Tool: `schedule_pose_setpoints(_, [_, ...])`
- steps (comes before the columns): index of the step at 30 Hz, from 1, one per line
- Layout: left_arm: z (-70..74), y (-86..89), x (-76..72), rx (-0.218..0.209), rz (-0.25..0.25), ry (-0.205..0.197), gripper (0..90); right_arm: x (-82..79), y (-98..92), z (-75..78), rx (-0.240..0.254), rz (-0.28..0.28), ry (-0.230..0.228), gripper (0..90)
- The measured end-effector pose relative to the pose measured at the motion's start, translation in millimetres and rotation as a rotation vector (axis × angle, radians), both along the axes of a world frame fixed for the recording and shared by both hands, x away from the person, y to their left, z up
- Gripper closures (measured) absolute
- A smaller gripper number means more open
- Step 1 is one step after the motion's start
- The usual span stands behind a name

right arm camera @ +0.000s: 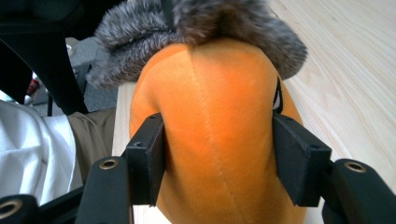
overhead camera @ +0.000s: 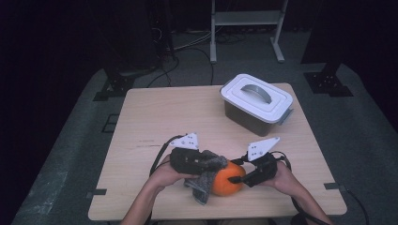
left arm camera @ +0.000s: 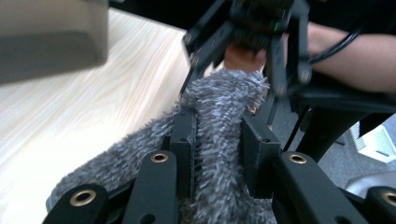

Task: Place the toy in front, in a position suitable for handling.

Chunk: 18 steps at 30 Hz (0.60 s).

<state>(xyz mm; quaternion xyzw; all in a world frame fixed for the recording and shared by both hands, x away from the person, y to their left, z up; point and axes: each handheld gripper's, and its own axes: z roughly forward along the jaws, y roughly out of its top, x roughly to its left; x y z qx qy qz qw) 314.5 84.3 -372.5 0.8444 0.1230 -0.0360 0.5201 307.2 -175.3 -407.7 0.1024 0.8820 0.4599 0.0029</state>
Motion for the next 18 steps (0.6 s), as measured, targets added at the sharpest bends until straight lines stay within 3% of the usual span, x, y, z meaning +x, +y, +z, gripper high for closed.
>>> schedule_pose_setpoints(4, [2.0, -9.6, -0.7, 0.029, -0.023, -0.019, 68.9, -5.2, 8.9, -0.3, -0.009, 0.034, -0.037, 40.1])
schedule_pose_setpoints(7, [-1.0, -8.6, 0.6, 0.035, -0.015, -0.007, 68.9, -5.9, 6.8, -1.0, -0.009, 0.039, -0.043, 41.0])
schedule_pose_setpoints(18, [-17.1, 14.5, 6.3, 0.045, 0.045, 0.042, 68.4, -7.0, -6.2, -3.7, -0.009, 0.068, -0.043, 41.7])
